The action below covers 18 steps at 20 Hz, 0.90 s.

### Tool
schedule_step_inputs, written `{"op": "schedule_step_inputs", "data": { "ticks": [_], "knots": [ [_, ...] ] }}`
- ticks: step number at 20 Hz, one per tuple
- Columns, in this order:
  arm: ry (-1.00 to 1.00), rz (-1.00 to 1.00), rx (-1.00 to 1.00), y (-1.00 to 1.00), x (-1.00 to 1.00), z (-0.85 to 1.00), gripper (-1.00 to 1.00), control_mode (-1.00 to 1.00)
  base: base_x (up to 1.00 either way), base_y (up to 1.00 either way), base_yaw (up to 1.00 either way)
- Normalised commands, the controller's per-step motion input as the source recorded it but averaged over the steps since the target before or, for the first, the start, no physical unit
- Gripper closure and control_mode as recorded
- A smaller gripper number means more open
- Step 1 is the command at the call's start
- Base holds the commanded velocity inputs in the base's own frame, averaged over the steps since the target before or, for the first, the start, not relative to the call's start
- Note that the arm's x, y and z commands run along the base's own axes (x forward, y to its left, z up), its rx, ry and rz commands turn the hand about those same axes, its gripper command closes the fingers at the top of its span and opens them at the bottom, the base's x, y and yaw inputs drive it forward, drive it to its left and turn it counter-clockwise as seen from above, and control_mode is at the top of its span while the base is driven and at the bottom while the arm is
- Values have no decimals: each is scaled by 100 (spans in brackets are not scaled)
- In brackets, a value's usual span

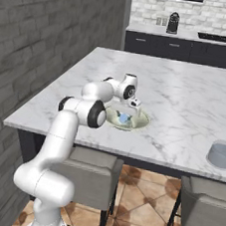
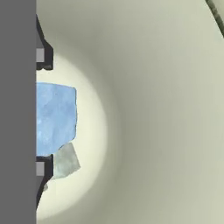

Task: There are four ice cubes in the ice bowl. Place two ice cubes in each glass of water.

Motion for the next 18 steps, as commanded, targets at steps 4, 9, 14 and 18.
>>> {"op": "schedule_step_inputs", "data": {
  "ticks": [4, 9, 14, 18],
  "knots": [
    [10, -17, 0, 0, -24, -17, 100, -100, 0, 0, 0],
    [4, -16, 0, 0, -17, -1, 100, -100, 0, 0, 0],
    [0, -14, 0, 11, -67, 57, 100, -100, 0, 0, 0],
    [0, -14, 0, 44, -92, 51, 100, -100, 0, 0, 0]
  ]
}}
